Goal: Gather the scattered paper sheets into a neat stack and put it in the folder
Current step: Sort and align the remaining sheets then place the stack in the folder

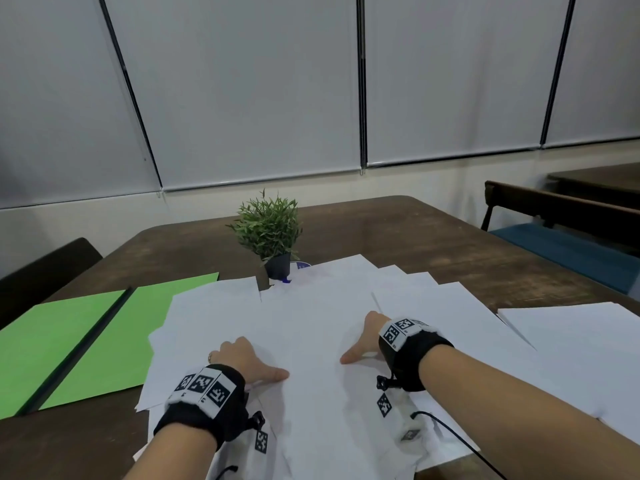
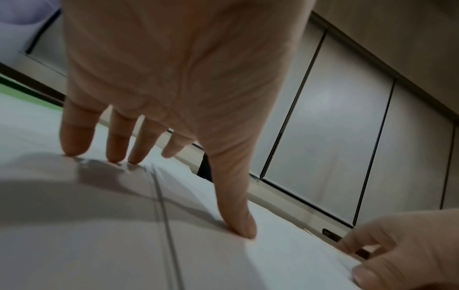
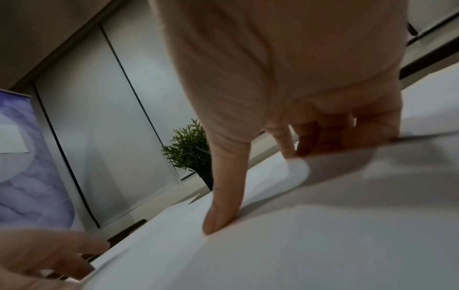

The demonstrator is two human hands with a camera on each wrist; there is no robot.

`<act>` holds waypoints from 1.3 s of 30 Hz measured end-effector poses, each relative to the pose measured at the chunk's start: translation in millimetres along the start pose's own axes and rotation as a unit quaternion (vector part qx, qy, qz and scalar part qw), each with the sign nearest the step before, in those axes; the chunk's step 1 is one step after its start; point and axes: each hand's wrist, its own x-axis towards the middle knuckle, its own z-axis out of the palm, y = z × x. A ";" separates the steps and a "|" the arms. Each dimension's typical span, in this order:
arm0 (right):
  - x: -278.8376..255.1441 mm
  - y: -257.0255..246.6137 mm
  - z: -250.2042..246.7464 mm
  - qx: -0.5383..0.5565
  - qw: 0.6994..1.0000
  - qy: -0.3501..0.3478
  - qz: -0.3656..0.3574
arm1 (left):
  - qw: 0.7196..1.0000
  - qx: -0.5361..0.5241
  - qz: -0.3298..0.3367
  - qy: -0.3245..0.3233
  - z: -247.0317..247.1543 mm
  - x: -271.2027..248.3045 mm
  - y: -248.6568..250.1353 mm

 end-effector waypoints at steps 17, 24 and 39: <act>-20.8 75.0 -74.8 0.120 0.976 0.182 0.025 | 0.999 -0.050 -0.007 -0.017 -1.2 -10.5 8.7; -38.4 161.2 -87.9 0.023 0.972 0.142 0.184 | 0.998 -0.025 0.004 -0.052 4.1 -19.0 27.1; -33.7 176.6 -70.4 -0.036 0.969 0.101 0.224 | 0.996 -0.069 0.009 -0.055 -2.9 -16.5 38.9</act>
